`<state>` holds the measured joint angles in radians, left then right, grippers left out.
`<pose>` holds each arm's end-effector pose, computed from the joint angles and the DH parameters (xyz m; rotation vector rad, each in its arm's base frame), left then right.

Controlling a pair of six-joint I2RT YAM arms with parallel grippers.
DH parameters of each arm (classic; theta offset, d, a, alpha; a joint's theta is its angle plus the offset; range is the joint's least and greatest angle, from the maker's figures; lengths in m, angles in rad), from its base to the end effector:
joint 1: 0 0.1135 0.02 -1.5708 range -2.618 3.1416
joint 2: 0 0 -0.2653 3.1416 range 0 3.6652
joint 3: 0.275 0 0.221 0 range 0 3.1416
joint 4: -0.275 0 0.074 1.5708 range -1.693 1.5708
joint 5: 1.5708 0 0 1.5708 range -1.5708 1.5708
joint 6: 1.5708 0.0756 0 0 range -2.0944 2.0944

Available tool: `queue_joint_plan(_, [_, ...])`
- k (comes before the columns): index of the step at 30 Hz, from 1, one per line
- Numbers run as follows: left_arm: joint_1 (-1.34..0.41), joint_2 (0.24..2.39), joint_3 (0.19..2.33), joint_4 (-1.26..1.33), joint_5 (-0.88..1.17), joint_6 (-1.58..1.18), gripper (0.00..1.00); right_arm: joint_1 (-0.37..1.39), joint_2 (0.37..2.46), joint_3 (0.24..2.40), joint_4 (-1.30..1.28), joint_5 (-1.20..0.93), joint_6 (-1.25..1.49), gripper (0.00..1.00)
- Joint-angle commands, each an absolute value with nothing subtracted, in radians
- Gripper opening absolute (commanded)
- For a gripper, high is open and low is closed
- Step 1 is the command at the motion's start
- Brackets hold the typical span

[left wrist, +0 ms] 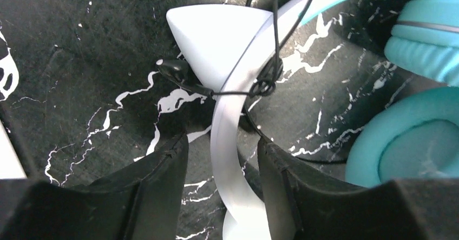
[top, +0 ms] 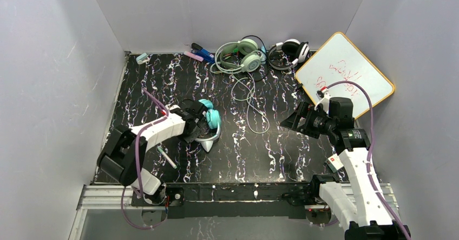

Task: Wrap the headphones
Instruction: Pick up the headphones from the center of the board.

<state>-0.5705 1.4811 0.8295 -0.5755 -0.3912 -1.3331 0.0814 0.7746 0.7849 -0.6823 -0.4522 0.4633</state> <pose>0.2262 -0.1109 0.1610 -1.0614 2.4047 -0.0694 0.1504 0.0454 0.2729 0.1836 2.2765 0.7974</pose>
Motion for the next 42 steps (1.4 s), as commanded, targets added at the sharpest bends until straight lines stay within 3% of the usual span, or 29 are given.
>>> queue_joint_plan(1, [-0.579,1.529,0.860,-0.613,-0.466,-1.354,0.47,0.088,0.760,0.832,-0.682,-0.474,0.453,0.99])
queue_joint_plan(4, [-0.583,1.576,0.870,-0.607,-0.461,-1.326,0.35,0.087,0.758,0.831,-0.679,-0.482,0.454,0.99])
queue_joint_plan(7, [-0.583,1.597,0.905,-0.607,-0.490,-1.243,0.02,0.087,0.762,0.840,-0.685,-0.490,0.450,0.99])
queue_joint_plan(8, [-0.583,1.595,0.928,-0.611,-0.506,-1.192,0.00,0.088,0.764,0.844,-0.688,-0.498,0.445,0.98])
queue_joint_plan(15, [-0.583,1.490,1.122,-0.676,-0.495,-0.680,0.00,0.088,0.782,0.852,-0.689,-0.576,0.431,0.96])
queue_joint_plan(20, [-0.583,1.359,1.168,-0.724,-0.332,-0.469,0.00,0.089,0.790,0.849,-0.614,-0.707,0.434,0.97])
queue_joint_plan(30, [-0.584,1.128,1.126,-0.697,-0.048,-0.412,0.00,0.102,0.799,0.859,-0.420,-0.840,0.541,0.94])
queue_joint_plan(40, [-0.584,1.117,1.224,-0.737,0.255,-0.398,0.00,0.105,0.799,0.913,-0.415,-0.766,0.489,0.94])
queue_joint_plan(42, [-0.584,1.114,1.219,-0.739,0.290,-0.387,0.00,0.108,0.830,0.969,-0.389,-0.795,0.472,0.89])
